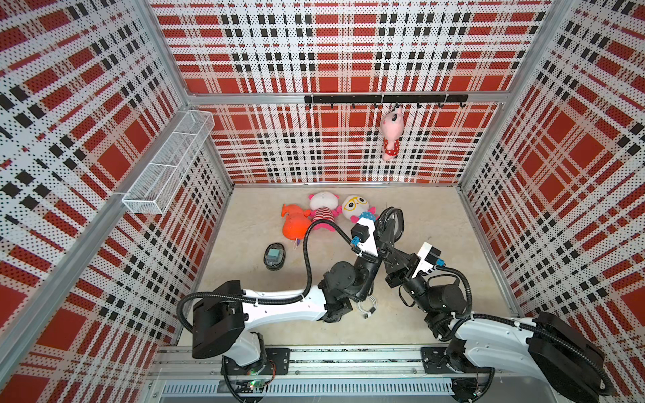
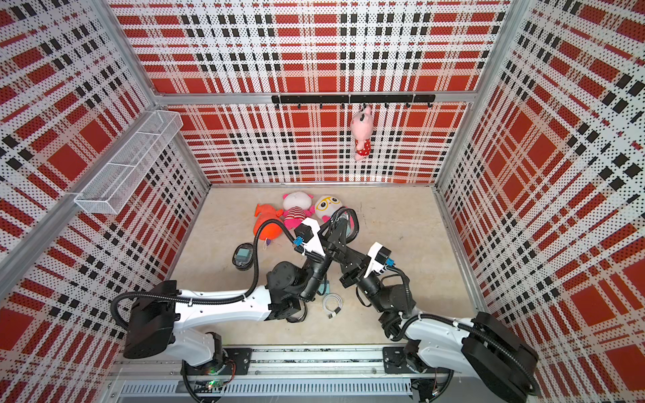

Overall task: Pack away charging kits
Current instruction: Zip the zipper on the storage bag.

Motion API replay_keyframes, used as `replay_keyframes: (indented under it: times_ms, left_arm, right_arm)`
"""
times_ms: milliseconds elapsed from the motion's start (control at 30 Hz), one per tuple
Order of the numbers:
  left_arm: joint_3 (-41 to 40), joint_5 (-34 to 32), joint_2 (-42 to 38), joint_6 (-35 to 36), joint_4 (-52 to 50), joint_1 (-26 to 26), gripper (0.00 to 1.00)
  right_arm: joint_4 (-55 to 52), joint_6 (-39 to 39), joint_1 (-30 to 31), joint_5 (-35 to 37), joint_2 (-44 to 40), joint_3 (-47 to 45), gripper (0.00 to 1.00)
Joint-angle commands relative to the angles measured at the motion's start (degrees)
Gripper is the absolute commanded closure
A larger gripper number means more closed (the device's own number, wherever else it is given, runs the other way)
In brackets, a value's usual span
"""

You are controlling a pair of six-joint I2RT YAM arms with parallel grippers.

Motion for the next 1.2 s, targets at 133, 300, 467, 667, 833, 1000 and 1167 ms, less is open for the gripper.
replay_keyframes:
  times_ms: [133, 300, 467, 667, 833, 1000, 1167]
  left_arm:
    - [-2.2, -0.5, -1.8, 0.1, 3.7, 0.2, 1.0]
    - [-3.2, -0.6, -2.7, -0.6, 4.0, 0.8, 1.0]
    - [-4.9, -1.3, -4.5, -0.9, 4.4, 1.5, 1.0]
    - [-8.3, 1.2, -8.8, -3.6, 4.3, 3.5, 1.0]
    - [-10.4, 2.7, -11.5, -4.8, 4.4, 4.7, 1.0]
    - [-11.4, 3.7, -12.9, -5.6, 4.2, 5.2, 1.0]
    - [-11.8, 6.4, -14.0, -7.7, 1.8, 6.1, 1.0]
  right_arm:
    - [3.3, 0.2, 0.3, 1.5, 0.6, 0.0, 1.0]
    - [3.6, 0.0, 0.3, 1.9, 1.0, -0.2, 1.0]
    - [4.1, -1.1, 0.3, 4.3, 2.2, -0.6, 1.0]
    - [3.0, -3.1, 0.3, 5.4, 3.7, 0.0, 1.0]
    - [2.3, -3.7, 0.3, 4.4, 5.8, 1.2, 1.0]
    - [2.1, -3.8, 0.3, 4.3, 7.4, 2.2, 1.0]
    - [0.2, -4.7, 0.3, 6.4, 6.4, 2.4, 1.0]
